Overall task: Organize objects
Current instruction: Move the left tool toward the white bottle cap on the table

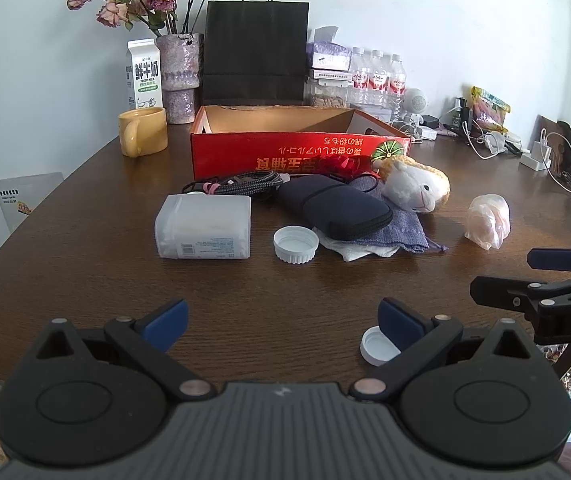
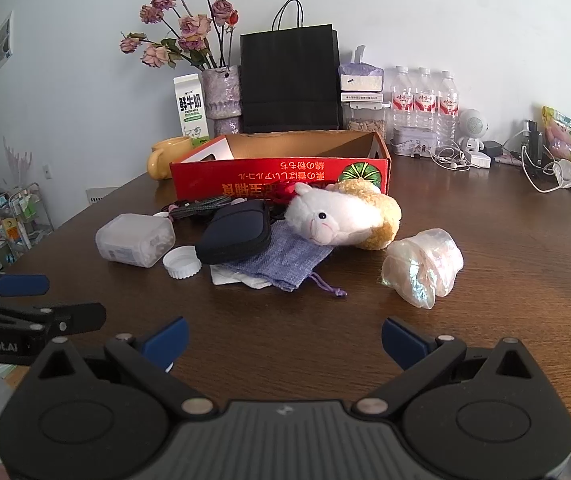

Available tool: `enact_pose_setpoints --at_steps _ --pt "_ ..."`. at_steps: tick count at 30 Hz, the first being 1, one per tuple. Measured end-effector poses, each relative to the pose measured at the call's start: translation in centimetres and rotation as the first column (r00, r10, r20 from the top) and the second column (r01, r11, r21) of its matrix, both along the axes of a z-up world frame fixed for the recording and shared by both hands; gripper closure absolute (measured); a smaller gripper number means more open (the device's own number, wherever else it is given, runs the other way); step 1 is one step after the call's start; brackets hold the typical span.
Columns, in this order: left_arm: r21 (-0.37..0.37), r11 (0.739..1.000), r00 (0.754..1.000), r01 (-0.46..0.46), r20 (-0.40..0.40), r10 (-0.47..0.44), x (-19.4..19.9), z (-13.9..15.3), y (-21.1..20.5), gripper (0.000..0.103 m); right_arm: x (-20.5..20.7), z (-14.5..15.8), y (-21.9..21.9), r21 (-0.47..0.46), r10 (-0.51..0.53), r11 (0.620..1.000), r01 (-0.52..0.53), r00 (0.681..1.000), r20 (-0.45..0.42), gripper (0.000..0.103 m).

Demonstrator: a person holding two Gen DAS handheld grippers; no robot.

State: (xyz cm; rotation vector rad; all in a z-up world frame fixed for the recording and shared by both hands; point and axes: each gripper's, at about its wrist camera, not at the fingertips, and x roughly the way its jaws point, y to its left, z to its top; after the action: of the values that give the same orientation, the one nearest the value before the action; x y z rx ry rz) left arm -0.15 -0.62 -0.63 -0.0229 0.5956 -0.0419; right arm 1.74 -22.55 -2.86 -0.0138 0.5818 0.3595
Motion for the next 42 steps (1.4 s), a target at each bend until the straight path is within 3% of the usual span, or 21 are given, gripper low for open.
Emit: enact_pose_setpoints --at_steps 42 --pt "0.010 1.000 0.999 0.023 -0.035 -0.023 0.2 -0.4 -1.3 0.000 0.5 -0.7 -1.3 -0.011 -0.015 1.000 0.015 1.000 0.008 0.000"
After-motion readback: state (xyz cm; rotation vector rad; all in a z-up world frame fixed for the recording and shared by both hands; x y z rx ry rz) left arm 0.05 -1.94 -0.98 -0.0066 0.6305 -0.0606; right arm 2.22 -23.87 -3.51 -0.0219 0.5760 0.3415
